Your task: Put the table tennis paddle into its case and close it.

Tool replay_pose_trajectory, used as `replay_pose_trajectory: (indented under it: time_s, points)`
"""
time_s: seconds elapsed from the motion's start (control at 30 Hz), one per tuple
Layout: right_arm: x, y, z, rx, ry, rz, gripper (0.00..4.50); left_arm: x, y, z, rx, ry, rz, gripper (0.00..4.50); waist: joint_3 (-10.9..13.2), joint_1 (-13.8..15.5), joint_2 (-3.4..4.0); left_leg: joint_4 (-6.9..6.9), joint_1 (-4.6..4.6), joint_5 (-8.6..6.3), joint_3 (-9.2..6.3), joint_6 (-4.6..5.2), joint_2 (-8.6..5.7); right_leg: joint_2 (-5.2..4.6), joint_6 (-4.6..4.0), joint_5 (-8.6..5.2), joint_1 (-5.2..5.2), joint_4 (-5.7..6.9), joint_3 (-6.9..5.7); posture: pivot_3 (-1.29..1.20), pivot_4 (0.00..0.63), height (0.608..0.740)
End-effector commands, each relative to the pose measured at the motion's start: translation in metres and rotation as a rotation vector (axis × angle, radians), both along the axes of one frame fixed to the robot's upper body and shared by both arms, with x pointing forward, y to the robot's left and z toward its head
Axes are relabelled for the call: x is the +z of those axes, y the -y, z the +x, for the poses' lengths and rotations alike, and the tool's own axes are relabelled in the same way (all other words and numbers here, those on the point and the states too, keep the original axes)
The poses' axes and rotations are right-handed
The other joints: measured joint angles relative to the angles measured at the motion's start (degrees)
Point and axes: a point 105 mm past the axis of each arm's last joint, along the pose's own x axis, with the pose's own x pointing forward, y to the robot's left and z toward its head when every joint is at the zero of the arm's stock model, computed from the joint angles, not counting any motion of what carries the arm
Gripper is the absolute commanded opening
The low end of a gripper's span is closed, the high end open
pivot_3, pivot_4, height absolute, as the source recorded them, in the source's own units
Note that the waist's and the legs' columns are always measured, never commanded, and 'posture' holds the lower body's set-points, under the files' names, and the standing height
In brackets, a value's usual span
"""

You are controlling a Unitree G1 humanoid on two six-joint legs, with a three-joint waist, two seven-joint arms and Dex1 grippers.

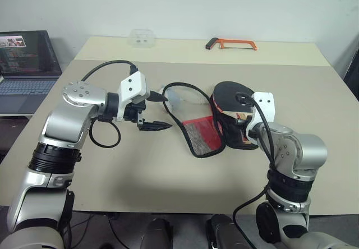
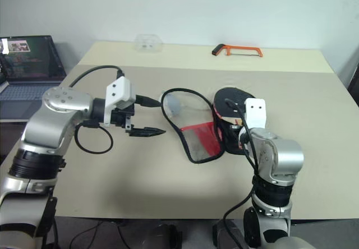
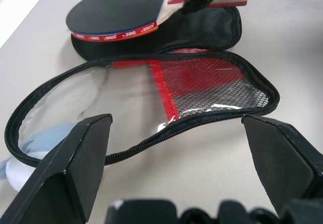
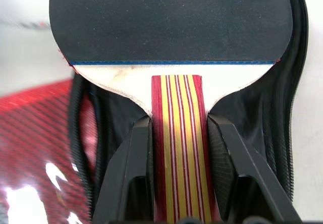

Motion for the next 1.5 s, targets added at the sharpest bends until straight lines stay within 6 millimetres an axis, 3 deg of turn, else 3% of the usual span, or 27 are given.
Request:
replay_pose_trajectory:
  time_s: [0.03,0.27,0.6,1.1,1.5]
  points:
    - [0.008,0.004,0.004,-0.015,0.054,-0.014,1.08,0.011,0.000,-0.002,-0.011,0.046,-0.001,4.50,0.00,0.00,0.00,0.00,0.00,0.00,0.00,0.00,0.00,0.00,0.00,0.00,0.00,0.00,0.00,0.00,0.150,0.740]
    - [0.004,0.011,0.008,-0.061,0.050,-0.018,1.08,0.012,-0.001,-0.001,-0.003,0.050,-0.001,4.50,0.00,0.03,0.00,0.00,0.00,0.00,0.00,0.00,0.00,0.00,0.00,0.00,0.00,0.00,0.00,0.00,0.150,0.740]
    - [0.012,0.004,0.023,-0.069,0.083,0.003,1.08,0.013,0.000,-0.001,0.001,0.055,0.004,4.50,0.00,0.03,0.00,0.00,0.00,0.00,0.00,0.00,0.00,0.00,0.00,0.00,0.00,0.00,0.00,0.00,0.150,0.740]
    - [-0.011,0.012,0.023,-0.101,0.034,-0.009,1.08,0.010,-0.002,-0.001,0.011,0.057,0.019,4.50,0.00,0.04,0.00,0.01,0.00,0.00,0.00,0.00,0.00,0.00,0.00,0.00,0.01,0.01,0.00,0.00,0.150,0.740]
    - [-0.023,0.003,0.020,-0.084,0.024,-0.010,1.08,0.007,-0.001,0.000,0.016,0.050,0.028,4.50,-0.01,0.08,-0.01,0.01,0.00,0.00,-0.01,0.00,0.00,0.00,0.00,0.00,0.02,0.00,-0.02,0.00,0.150,0.740]
